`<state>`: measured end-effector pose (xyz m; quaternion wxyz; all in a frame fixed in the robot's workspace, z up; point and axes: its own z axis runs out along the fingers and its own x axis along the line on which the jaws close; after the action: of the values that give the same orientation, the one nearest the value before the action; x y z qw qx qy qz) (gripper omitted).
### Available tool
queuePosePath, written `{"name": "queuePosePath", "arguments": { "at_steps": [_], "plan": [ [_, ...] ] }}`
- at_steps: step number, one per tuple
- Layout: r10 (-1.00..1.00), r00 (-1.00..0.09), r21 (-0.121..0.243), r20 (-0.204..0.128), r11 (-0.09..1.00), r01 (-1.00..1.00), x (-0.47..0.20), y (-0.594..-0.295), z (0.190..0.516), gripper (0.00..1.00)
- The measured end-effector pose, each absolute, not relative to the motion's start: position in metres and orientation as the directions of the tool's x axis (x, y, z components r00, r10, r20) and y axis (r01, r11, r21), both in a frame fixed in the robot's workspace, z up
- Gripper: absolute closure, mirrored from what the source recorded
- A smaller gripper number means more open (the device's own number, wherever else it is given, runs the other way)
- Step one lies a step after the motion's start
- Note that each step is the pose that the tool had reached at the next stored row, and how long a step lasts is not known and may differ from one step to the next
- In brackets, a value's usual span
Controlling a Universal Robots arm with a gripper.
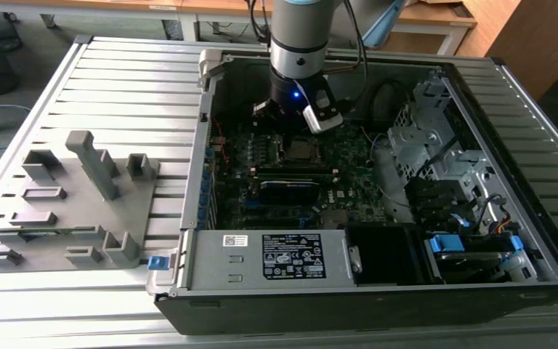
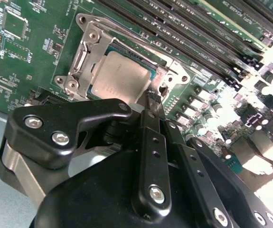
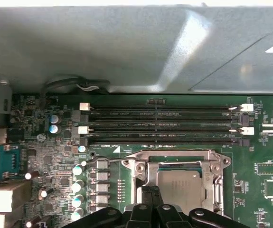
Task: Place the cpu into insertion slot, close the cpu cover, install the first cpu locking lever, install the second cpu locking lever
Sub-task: 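Close the cpu cover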
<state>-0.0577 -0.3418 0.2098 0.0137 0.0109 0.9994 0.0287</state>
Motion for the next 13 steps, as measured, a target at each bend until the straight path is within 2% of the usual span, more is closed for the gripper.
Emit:
{"name": "queuePosePath", "arguments": {
  "at_steps": [13],
  "plan": [
    [0.022, -0.999, 0.058, -0.048, 0.998, 0.02, -0.0628, -0.3418, 0.2057, 0.9]
  ]
}}
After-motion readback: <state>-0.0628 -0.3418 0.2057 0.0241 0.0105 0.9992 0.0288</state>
